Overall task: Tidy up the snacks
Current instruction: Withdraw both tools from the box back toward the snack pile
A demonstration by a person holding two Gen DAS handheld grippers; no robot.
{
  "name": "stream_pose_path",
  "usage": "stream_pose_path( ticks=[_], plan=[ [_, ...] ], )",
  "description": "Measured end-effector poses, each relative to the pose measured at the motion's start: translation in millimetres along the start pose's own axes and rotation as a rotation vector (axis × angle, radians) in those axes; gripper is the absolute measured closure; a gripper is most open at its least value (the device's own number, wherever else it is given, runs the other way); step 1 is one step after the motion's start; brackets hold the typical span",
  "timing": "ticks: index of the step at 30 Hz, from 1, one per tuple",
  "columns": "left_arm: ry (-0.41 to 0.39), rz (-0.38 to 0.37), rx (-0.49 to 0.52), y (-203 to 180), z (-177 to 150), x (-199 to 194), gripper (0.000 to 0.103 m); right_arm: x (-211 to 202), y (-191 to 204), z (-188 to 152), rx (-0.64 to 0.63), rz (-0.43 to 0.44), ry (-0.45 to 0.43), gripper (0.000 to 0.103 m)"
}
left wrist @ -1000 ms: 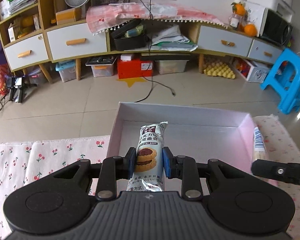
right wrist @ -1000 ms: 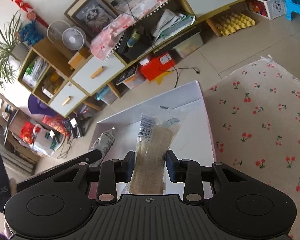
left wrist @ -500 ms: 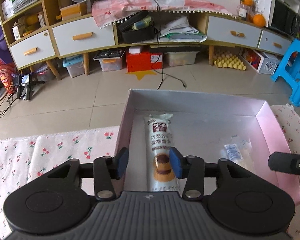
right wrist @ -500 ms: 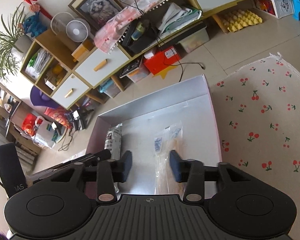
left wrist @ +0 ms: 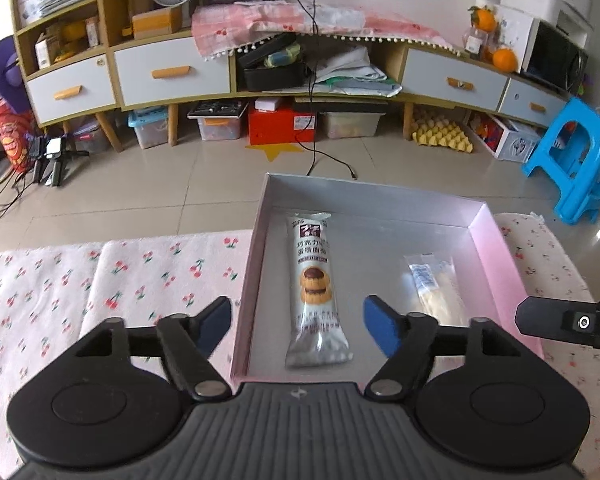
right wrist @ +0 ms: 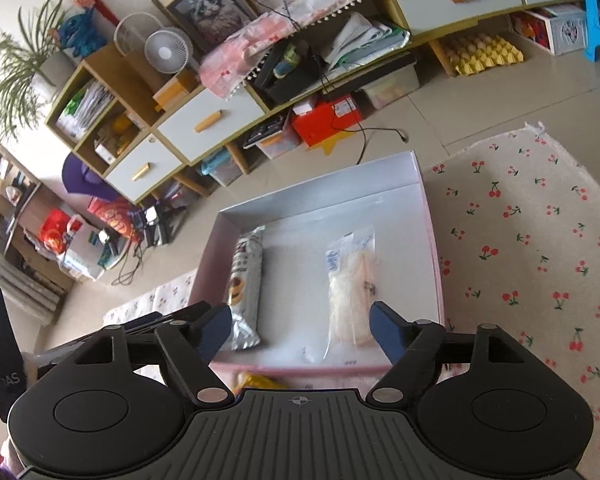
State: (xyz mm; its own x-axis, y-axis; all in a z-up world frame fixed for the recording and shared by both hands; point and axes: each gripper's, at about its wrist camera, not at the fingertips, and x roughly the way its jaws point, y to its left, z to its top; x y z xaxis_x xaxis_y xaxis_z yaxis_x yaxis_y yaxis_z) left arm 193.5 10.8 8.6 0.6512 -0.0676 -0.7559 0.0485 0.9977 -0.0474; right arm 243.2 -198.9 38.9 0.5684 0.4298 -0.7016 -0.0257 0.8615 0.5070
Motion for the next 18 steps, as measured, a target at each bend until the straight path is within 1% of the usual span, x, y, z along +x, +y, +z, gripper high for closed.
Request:
stream_pose_path(
  ticks=[2,4,8,10,15,18],
  plan=[
    [0.003,-0.008,-0.006,0.8,-4.6,-8.2,0.024,-10.2,5.5,-2.9,-0.015,-0.01,-0.002,0.022],
    [0.01,-0.013,-0.014,1.8,-9.0,-15.4,0.017,-19.9,9.0,-6.3,-0.018,-0.014,-0.011,0.019],
    [0.012,-0.019,-0.028,3.3,-16.5,-28.9,0.011,-36.2,15.7,-12.8,-0.023,-0.02,-0.014,0.016],
    [0.01,-0.018,-0.023,2.6,-20.8,-35.5,0.007,-42.6,19.6,-18.4,-0.029,-0.025,-0.013,0.014],
    [0.01,-0.017,0.001,4.8,-32.8,-51.2,0.001,-53.9,24.1,-32.0,-0.048,-0.041,0.001,0.014],
    [0.008,-0.012,0.003,8.4,-43.0,-59.9,0.001,-59.8,27.0,-40.9,-0.063,-0.052,0.009,0.014]
  ],
)
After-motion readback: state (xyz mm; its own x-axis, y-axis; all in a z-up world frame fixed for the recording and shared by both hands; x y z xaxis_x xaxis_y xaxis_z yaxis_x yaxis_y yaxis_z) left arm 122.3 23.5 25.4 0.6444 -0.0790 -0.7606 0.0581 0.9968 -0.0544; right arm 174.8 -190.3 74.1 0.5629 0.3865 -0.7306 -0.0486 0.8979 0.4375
